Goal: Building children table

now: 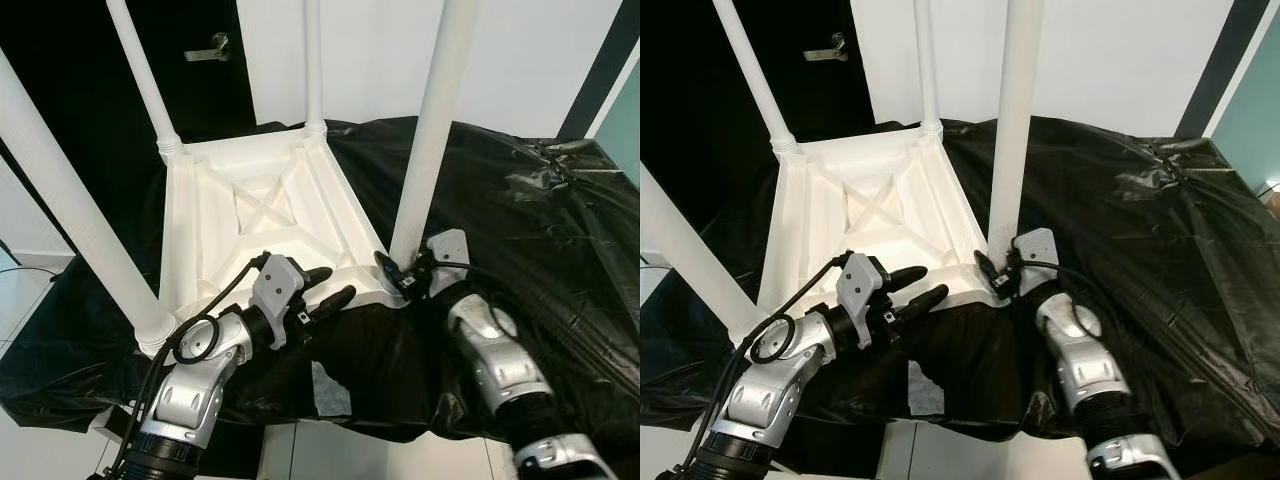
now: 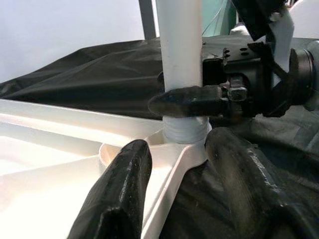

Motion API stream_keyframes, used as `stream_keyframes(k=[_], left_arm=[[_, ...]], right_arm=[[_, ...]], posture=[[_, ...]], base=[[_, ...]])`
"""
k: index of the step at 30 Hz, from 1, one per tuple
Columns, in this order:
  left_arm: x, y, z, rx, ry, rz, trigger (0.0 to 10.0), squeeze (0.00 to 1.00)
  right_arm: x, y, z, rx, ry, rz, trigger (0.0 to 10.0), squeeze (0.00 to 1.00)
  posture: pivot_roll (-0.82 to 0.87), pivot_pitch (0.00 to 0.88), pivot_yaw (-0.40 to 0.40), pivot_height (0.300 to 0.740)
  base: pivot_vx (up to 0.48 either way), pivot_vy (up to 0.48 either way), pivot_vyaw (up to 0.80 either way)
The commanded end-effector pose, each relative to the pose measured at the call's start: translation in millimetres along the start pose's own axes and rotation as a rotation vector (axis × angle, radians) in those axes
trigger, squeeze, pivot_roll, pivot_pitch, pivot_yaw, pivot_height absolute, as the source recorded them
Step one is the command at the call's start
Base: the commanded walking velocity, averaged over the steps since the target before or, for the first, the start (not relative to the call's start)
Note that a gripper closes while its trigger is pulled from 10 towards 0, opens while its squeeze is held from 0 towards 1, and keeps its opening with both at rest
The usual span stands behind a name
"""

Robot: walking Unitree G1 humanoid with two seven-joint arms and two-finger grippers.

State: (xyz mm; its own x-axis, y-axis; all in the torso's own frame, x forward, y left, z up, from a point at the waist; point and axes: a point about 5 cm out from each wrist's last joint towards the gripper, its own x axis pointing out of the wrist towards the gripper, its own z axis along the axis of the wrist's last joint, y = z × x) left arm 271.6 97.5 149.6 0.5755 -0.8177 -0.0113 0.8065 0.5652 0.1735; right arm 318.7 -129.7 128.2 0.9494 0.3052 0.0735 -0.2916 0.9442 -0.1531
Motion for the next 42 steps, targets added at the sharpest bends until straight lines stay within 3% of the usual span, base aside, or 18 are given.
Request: stream_keyframes(k=[1, 6, 8, 12, 17, 18, 24, 25, 27, 28, 32, 41, 42], left_arm=[[-1.0, -0.6, -3.3, -0.018, 0.007, 0.03, 10.0, 0.0], [-0.7, -3.3, -4.3, -0.024, 0.01, 0.02, 10.0, 0.0], [-0.1, -4.4, -5.2, -0.031, 0.013, 0.021, 10.0, 0.0], [1.7, -5.5, -6.6, -0.04, 0.02, 0.021, 10.0, 0.0], [3.1, -5.9, -6.4, -0.044, 0.017, 0.021, 10.0, 0.0], [3.5, -5.1, -5.4, -0.041, 0.014, 0.028, 10.0, 0.0], [3.1, -4.8, -3.5, -0.037, 0.01, 0.038, 10.0, 0.0], [3.2, -4.8, -3.5, -0.037, 0.01, 0.039, 10.0, 0.0], [3.4, -4.9, -3.5, -0.038, 0.01, 0.039, 10.0, 0.0], [3.8, -4.8, -3.6, -0.038, 0.01, 0.038, 10.0, 0.0], [5.9, -5.3, -3.2, -0.039, 0.009, 0.024, 10.0, 0.0], [7.0, -8.5, -3.5, -0.039, 0.009, 0.012, 10.0, 0.0], [7.1, -8.7, -3.5, -0.039, 0.009, 0.012, 10.0, 0.0]], right_arm=[[-4.4, -0.7, -13.0, 0.008, 0.082, -0.095, 10.0, 0.0], [-5.0, 11.2, -11.2, 0.011, 0.084, -0.222, 10.0, 0.0], [-5.9, 18.5, -13.6, 0.071, 0.107, -0.285, 10.0, 0.0], [-6.1, 28.6, -12.6, 0.081, 0.119, -0.248, 10.0, 0.0], [-7.4, 24.6, -6.9, 0.079, 0.097, -0.275, 10.0, 0.0], [-7.4, 22.7, -3.9, 0.076, 0.078, -0.261, 10.0, 1.0], [-11.9, 11.6, 9.1, 0.052, -0.005, -0.17, 10.0, 1.0], [-13.8, 9.7, 9.6, 0.053, -0.009, -0.124, 10.0, 0.14], [-15.0, 8.5, 9.8, 0.054, -0.01, -0.093, 10.0, 0.14], [-17.6, 4.7, 9.9, 0.045, -0.018, -0.037, 10.0, 0.0], [-22.2, -11.2, 9.2, -0.031, -0.023, 0.155, 10.0, 0.0], [-8.9, -26.0, 5.7, -0.099, 0.016, 0.343, 10.0, 0.0], [-8.4, -26.5, 5.8, -0.1, 0.016, 0.353, 7.5, 0.0]], posture=[[0.04, 0.0, 0.021, 0.74], [0.03, 0.0, 0.022, 0.74], [0.03, 0.0, 0.022, 0.74], [0.03, 0.0, 0.02, 0.74], [0.02, 0.0, 0.017, 0.74], [0.03, 0.0, 0.01, 0.74], [0.03, 0.0, 0.007, 0.74], [0.02, 0.0, 0.007, 0.74], [0.02, 0.0, 0.007, 0.74], [0.02, 0.0, 0.008, 0.74], [0.02, 0.0, 0.009, 0.74], [0.03, 0.0, 0.003, 0.74], [0.03, 0.0, 0.003, 0.74]], base=[[0.0, 0.0, 0.0], [0.0, 0.0, 0.0], [0.0, 0.0, 0.0], [0.0, 0.0, 0.0], [0.0, 0.0, 0.0], [0.0, 0.0, 0.0], [0.0, 0.0, 0.0], [0.0, 0.0, 0.0], [0.0, 0.0, 0.0], [0.0, 0.0, 0.0], [0.0, 0.0, 0.0], [0.0, 0.0, 0.0], [0.0, 0.0, 0.0]])
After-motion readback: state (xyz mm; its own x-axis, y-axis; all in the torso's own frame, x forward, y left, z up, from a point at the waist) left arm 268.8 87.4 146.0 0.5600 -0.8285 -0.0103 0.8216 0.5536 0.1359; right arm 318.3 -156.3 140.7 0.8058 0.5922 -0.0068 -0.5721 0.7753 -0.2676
